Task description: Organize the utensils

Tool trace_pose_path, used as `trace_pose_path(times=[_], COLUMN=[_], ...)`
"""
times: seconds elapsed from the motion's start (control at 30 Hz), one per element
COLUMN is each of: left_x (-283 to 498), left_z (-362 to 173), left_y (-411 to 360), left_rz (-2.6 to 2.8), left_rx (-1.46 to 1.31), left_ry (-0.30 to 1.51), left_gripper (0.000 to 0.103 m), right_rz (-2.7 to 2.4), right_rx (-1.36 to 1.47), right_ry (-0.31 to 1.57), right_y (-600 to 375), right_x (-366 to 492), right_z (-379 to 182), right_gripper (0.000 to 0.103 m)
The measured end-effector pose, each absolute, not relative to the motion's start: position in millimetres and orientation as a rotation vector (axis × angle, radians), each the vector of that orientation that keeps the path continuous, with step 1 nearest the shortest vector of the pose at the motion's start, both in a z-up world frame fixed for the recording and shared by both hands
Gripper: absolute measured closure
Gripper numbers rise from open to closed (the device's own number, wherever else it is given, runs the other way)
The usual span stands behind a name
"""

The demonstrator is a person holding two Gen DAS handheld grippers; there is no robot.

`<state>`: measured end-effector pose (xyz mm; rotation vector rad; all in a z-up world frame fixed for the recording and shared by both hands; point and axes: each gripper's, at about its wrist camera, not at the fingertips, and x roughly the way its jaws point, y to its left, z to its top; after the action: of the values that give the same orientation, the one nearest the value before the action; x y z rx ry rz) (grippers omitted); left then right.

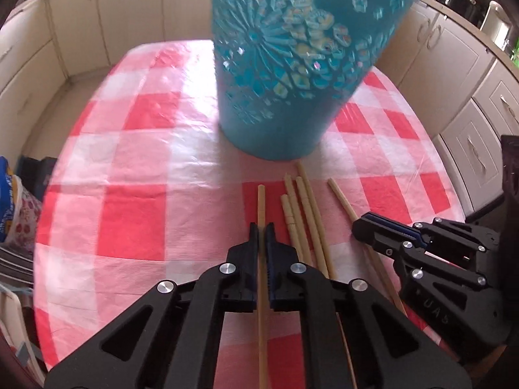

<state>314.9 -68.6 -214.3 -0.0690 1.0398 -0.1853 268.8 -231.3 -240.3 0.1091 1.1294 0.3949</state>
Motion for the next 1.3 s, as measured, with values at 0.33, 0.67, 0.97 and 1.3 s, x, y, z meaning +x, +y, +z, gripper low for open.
trace_pose_path(times=[0.33,0.67,0.97,1.3], left_x=[255,236,293,371], left_z=[-121,-33,9,6], left_y=[-48,-51,-48,-59], left_rz=[-0.253,-0.316,-0.295,-0.2], left_rx=[-0.099,-0.152,-0.234,-0.238], left_ry=[0.658,0.319,0.188,0.132], left_gripper=[0.099,0.098,0.099,0.099], right_rz=[0.354,0.334,0.343,0.344], right_rx=[0.318,0.395,0.41,0.46], right_ry=[1.042,0.879,0.788,0.768], right_y=[-262,-277,-281,-291], right_x=[261,247,242,243], right_z=[-215,-173,-152,-150], right_gripper=[0.097,0.097,0.097,0.097])
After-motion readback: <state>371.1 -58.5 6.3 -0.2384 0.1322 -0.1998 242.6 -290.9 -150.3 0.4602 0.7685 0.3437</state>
